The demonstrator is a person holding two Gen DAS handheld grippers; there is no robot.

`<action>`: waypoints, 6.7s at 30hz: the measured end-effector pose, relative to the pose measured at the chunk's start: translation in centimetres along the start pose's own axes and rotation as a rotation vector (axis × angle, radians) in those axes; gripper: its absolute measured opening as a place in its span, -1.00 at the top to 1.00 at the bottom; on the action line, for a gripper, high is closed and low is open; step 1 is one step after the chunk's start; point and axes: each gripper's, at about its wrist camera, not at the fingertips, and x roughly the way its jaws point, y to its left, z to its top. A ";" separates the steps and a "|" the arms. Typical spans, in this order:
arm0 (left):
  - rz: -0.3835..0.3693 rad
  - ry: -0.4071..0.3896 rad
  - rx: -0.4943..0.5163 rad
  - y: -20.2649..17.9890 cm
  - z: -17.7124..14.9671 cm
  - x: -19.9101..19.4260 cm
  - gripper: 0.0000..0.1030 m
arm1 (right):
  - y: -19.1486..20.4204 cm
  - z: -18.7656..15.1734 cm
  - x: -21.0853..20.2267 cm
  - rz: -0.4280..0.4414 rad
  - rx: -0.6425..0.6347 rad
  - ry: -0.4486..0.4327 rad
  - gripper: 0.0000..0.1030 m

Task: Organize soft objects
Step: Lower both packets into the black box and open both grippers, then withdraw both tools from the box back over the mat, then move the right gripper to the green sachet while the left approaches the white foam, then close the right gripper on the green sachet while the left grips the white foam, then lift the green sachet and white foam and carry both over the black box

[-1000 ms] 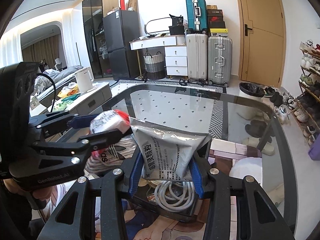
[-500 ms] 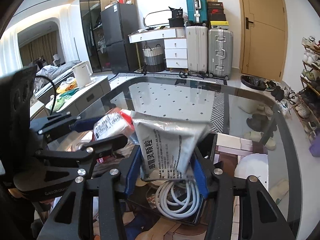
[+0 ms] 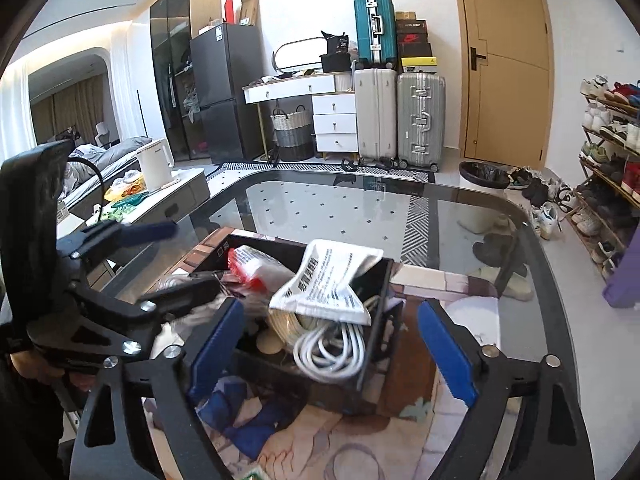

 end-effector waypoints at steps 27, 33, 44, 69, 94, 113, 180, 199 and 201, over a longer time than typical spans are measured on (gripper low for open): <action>0.015 0.064 0.007 -1.6 -7.4 -4.5 -1.00 | 2.1 -8.3 -4.0 0.043 -0.096 0.133 -0.99; 0.011 0.073 0.057 -3.0 -8.3 -4.8 -1.00 | 2.8 -9.8 -4.3 0.063 -0.158 0.181 -0.99; -0.020 0.146 0.094 -3.6 -10.2 -4.9 -1.00 | 2.6 -10.9 -4.2 0.124 -0.196 0.254 -0.99; -0.094 0.244 0.182 -4.9 -11.6 -4.3 -1.00 | 2.8 -13.2 -0.5 0.132 -0.189 0.362 -0.99; -0.113 0.335 0.058 -2.1 -12.4 -2.1 -1.00 | 2.1 -12.8 0.2 0.029 -0.126 0.357 -0.98; -0.181 0.305 0.109 -3.3 -12.2 -3.4 -0.02 | 2.0 -13.1 -0.2 0.044 -0.139 0.351 -0.98; 0.032 0.026 -0.011 -0.1 -3.8 -5.7 0.24 | 4.2 -4.4 -4.7 0.002 -0.159 0.004 0.14; 0.019 0.038 -0.041 1.0 -2.8 -1.6 0.24 | 3.2 -1.6 0.5 0.032 -0.105 -0.007 0.14; 0.015 0.045 -0.038 0.8 -2.6 -0.9 0.24 | 3.0 -1.5 1.1 0.028 -0.098 -0.005 0.14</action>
